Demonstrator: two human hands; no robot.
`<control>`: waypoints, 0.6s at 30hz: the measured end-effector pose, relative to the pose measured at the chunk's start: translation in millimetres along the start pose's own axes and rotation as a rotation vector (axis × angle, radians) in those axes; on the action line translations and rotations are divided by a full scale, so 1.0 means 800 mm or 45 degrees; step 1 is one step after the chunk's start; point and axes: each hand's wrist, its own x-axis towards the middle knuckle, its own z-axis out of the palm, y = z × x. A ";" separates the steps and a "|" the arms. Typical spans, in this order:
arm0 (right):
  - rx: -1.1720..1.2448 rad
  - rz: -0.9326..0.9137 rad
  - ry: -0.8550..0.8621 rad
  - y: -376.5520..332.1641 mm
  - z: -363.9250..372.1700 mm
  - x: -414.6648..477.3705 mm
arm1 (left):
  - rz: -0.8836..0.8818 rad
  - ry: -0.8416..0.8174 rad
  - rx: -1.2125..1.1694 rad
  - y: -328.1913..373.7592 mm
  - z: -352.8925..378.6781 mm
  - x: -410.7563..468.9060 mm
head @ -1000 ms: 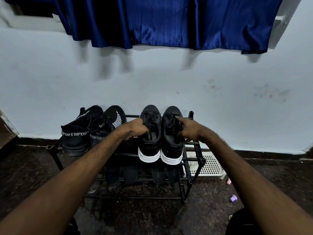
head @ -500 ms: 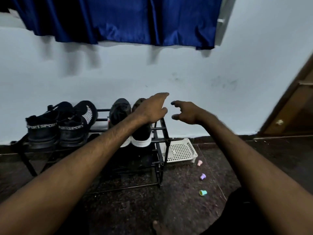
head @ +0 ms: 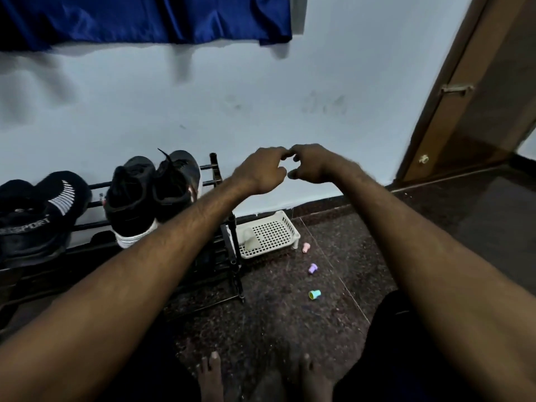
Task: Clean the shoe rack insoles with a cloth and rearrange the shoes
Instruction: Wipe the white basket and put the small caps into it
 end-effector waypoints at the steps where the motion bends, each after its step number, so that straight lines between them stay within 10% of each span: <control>1: -0.019 0.039 0.033 0.009 -0.006 0.001 | -0.002 -0.019 0.004 0.001 0.009 0.008; 18: 0.061 0.342 -0.202 0.205 0.272 0.092 | -0.564 -0.241 -0.098 -0.157 0.378 -0.006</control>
